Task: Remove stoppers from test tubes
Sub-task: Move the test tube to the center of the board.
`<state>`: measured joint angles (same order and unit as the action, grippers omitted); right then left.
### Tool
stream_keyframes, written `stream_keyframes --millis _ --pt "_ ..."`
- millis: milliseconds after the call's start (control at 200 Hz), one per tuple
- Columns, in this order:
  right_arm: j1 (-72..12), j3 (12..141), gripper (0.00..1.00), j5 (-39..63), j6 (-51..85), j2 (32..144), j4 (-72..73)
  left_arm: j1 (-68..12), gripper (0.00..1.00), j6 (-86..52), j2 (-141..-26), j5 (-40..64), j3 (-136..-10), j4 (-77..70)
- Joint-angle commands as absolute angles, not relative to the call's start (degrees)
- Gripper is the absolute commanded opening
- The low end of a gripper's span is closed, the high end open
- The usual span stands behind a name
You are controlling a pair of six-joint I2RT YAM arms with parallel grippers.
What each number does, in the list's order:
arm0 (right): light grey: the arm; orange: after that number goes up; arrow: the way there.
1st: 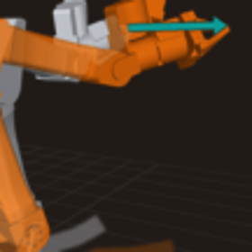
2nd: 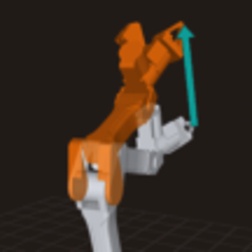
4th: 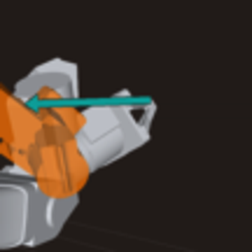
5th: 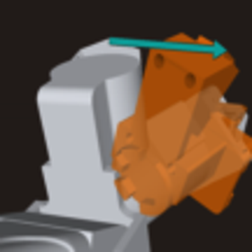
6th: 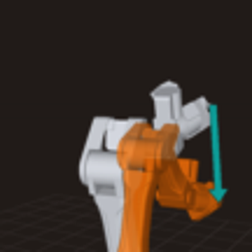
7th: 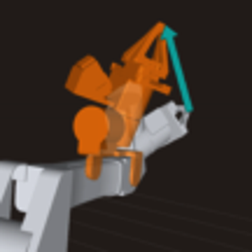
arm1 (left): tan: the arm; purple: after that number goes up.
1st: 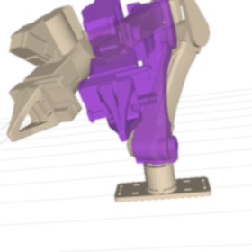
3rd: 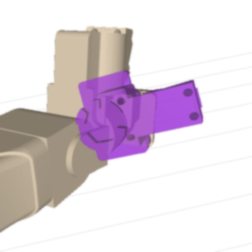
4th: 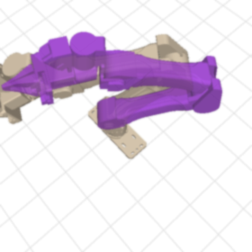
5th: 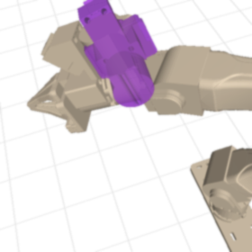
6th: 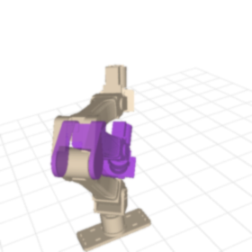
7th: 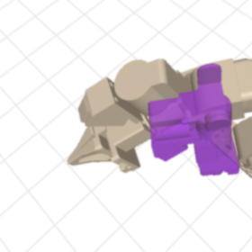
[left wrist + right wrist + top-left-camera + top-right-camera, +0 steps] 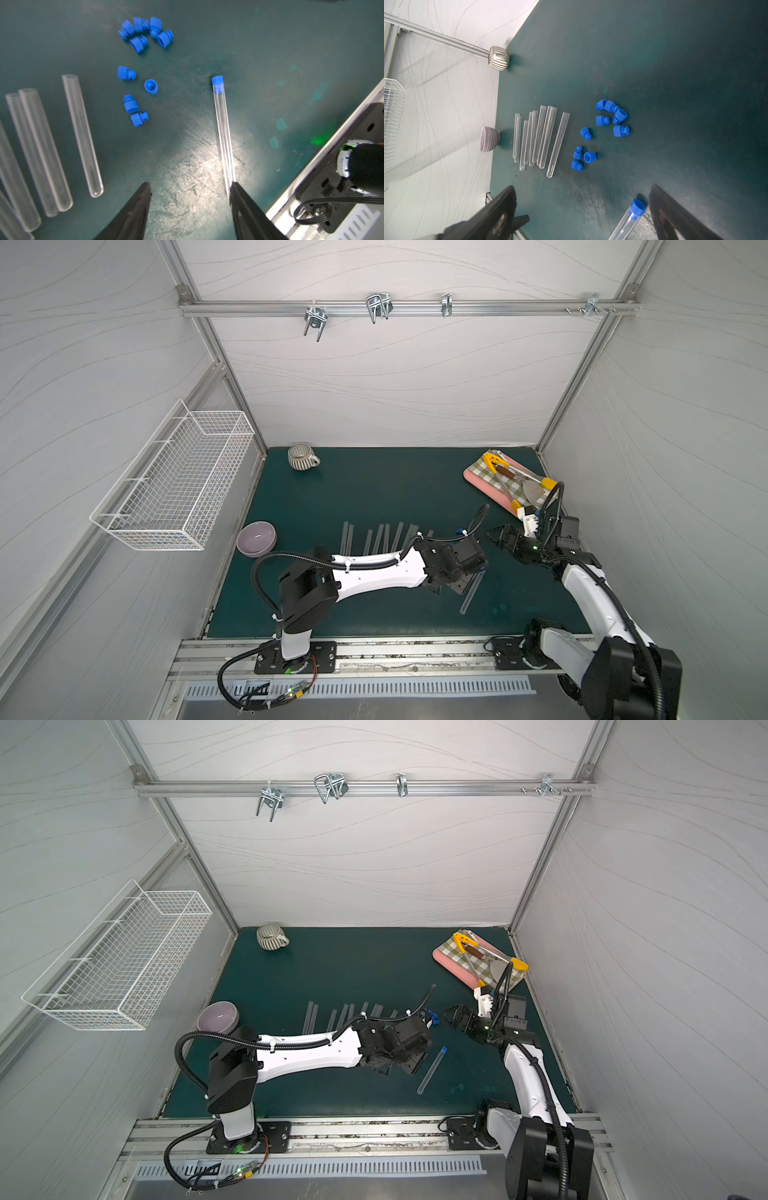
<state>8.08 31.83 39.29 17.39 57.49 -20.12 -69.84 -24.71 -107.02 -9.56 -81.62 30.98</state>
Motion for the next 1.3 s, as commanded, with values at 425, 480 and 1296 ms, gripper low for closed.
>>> stream_keyframes --millis 425,480,1296 --pt "11.6 30.0 0.99 37.2 17.5 52.4 -20.6 -71.9 0.67 -28.1 -113.5 -8.8 -86.4 30.3" --pt "11.9 29.7 0.99 37.1 17.7 52.0 -20.3 -72.0 0.67 -28.2 -114.3 -9.3 -86.7 30.4" --pt "17.4 27.4 0.99 39.2 18.7 51.6 -18.1 -73.2 0.65 -27.6 -126.5 -10.2 -96.9 32.0"
